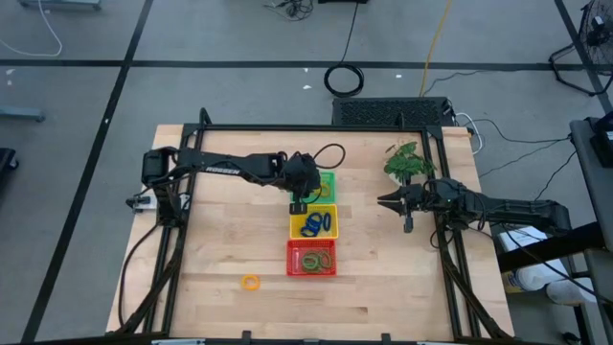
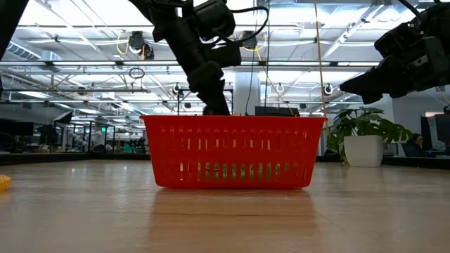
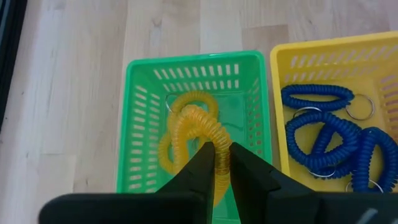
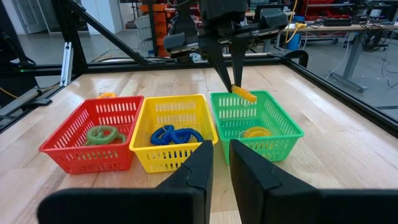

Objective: Sort spring keychains into baskets
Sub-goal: Put the yellow spring keychain into the green basket

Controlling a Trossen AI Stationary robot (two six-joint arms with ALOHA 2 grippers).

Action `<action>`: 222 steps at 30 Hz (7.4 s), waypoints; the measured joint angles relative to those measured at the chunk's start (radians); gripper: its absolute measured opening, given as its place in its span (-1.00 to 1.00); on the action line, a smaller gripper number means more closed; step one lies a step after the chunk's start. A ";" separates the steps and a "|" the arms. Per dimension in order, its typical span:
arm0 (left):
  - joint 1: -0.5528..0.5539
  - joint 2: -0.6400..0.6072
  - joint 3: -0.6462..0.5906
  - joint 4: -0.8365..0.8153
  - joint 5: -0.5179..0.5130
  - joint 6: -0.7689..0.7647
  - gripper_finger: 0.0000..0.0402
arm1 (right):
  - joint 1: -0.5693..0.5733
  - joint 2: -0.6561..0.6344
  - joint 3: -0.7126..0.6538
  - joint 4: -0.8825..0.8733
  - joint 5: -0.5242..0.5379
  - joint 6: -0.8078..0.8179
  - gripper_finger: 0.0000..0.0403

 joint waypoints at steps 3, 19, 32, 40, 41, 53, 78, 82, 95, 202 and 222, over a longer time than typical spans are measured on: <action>0.000 0.000 0.000 0.000 0.000 -0.004 -0.77 | 0.000 0.000 0.000 0.000 0.000 0.000 -0.81; 0.000 0.000 0.000 0.000 -0.018 -0.049 -0.68 | 0.000 0.000 0.000 0.000 0.000 0.000 -0.81; -0.003 -0.024 -0.001 -0.084 -0.018 -0.034 -0.08 | 0.000 0.000 0.000 0.000 0.000 0.000 -0.81; -0.064 -0.175 0.000 -0.462 0.020 -0.141 -0.05 | 0.000 0.000 0.000 0.000 0.000 0.000 -0.81; -0.080 -0.190 0.000 -0.510 0.036 -0.175 -0.05 | 0.000 0.000 0.000 0.000 0.000 0.000 -0.81; -0.429 -0.215 0.000 -0.677 0.064 -0.488 -0.05 | 0.000 0.000 0.000 0.000 0.000 0.000 -0.81; -0.875 -0.116 -0.063 -0.494 -0.144 -0.915 -0.05 | 0.000 0.000 0.000 0.000 0.000 0.000 -0.81; -0.852 -0.081 -0.102 -0.435 -0.137 -0.917 -0.05 | 0.000 0.000 0.000 0.000 0.000 0.000 -0.81; -0.831 0.059 -0.151 -0.411 -0.008 -0.932 -0.05 | 0.000 0.000 0.000 0.000 0.000 0.000 -0.81; -0.506 -0.323 -0.155 -0.287 -0.343 -0.309 -0.92 | 0.000 0.000 0.000 0.000 0.000 0.000 -0.81; -0.156 -0.317 -0.153 0.131 -0.192 0.002 -0.87 | 0.000 0.000 0.000 0.000 0.000 0.000 -0.81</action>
